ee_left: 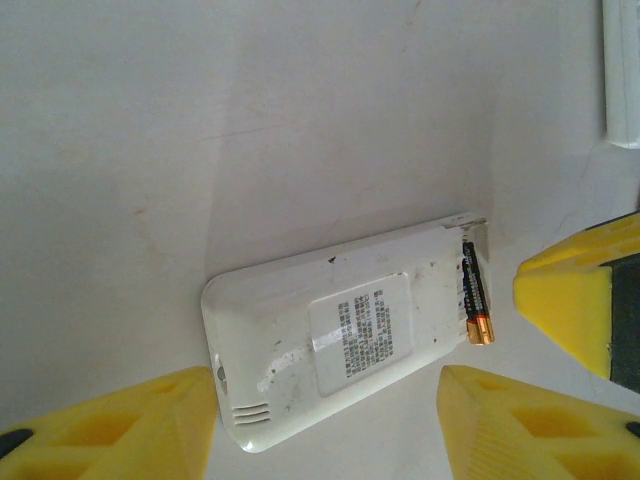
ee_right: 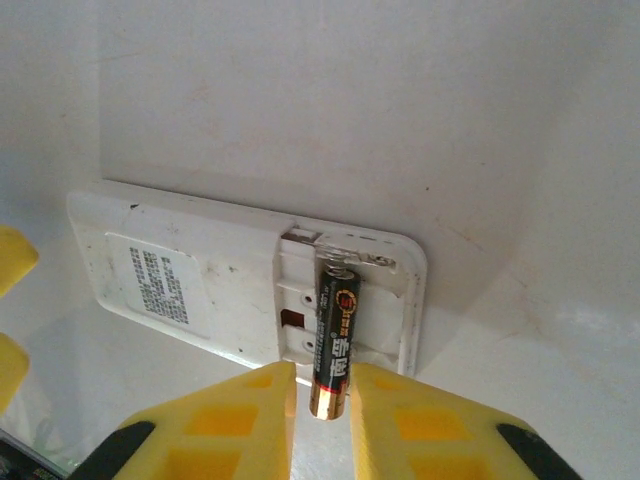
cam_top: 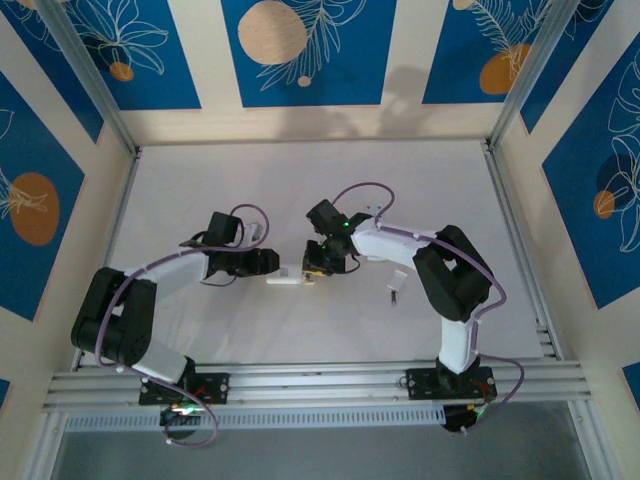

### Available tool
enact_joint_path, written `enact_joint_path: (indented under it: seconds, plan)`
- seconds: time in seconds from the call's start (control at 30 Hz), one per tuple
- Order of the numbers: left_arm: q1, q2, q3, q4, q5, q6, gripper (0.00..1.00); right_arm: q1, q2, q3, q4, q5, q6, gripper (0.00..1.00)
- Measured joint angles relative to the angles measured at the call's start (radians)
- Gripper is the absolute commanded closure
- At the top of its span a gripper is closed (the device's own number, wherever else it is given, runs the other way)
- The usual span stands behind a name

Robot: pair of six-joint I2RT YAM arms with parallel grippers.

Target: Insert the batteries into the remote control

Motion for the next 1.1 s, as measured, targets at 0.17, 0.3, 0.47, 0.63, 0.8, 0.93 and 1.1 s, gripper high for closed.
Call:
enact_joint_path:
  seconds: [0.17, 0.3, 0.47, 0.63, 0.8, 0.93, 1.1]
  plan:
    - [0.000, 0.000, 0.000, 0.000, 0.000, 0.000, 0.40, 0.000, 0.003, 0.000, 0.016, -0.008, 0.004, 0.81]
    - [0.000, 0.000, 0.000, 0.000, 0.000, 0.000, 0.40, 0.000, 0.004, 0.000, 0.017, -0.011, 0.005, 0.82]
    - [0.000, 0.000, 0.000, 0.000, 0.000, 0.000, 0.40, 0.002, 0.019, 0.000, 0.019, -0.011, 0.005, 0.82]
    - [0.000, 0.000, 0.000, 0.000, 0.000, 0.000, 0.40, 0.010, 0.036, -0.001, 0.019, -0.011, 0.005, 0.82]
    - [0.000, 0.000, 0.000, 0.000, 0.000, 0.000, 0.40, 0.011, 0.036, -0.002, 0.018, -0.010, 0.005, 0.86]
    - [0.000, 0.000, 0.000, 0.000, 0.000, 0.000, 0.40, 0.011, 0.038, -0.002, 0.016, -0.007, 0.004, 0.87]
    - [0.000, 0.000, 0.000, 0.000, 0.000, 0.000, 0.40, 0.014, 0.041, -0.002, 0.019, 0.000, -0.002, 0.87]
